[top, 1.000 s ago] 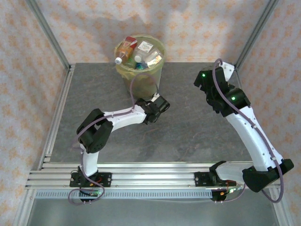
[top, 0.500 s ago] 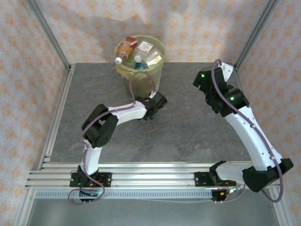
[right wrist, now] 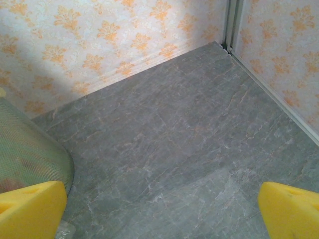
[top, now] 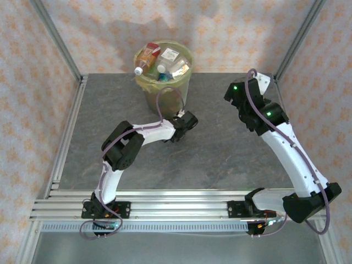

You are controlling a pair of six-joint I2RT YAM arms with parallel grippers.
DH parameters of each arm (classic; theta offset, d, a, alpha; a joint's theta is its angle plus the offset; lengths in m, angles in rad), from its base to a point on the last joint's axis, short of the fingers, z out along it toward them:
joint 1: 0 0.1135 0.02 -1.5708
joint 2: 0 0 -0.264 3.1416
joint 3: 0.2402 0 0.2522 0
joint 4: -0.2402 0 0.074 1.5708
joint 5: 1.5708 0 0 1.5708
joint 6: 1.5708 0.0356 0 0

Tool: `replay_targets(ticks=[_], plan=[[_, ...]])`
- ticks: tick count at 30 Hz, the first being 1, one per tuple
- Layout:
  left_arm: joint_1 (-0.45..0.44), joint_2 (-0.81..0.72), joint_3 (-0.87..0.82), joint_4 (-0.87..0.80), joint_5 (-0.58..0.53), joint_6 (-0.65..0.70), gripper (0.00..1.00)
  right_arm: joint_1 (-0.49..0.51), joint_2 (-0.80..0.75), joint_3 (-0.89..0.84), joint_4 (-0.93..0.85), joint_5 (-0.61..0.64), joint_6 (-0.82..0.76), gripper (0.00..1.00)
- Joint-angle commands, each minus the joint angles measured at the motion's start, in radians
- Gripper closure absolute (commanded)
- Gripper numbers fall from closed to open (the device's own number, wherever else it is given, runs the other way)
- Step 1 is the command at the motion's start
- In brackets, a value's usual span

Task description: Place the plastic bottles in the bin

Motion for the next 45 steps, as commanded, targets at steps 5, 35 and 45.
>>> replay_targets(ticks=[5,35,45], plan=[[-0.040,-0.071,-0.054,-0.032,-0.016,-0.040,0.40,-0.002,0.006,-0.017,0.008,0.029,-0.005,0.01],[0.105,-0.443,0.647,-0.269,0.111,0.082,0.54,-0.002,-0.008,-0.061,0.030,-0.024,-0.006,0.01],[0.208,-0.078,1.141,-0.384,0.170,0.147,0.53,-0.002,0.004,-0.078,0.040,-0.042,-0.001,0.01]])
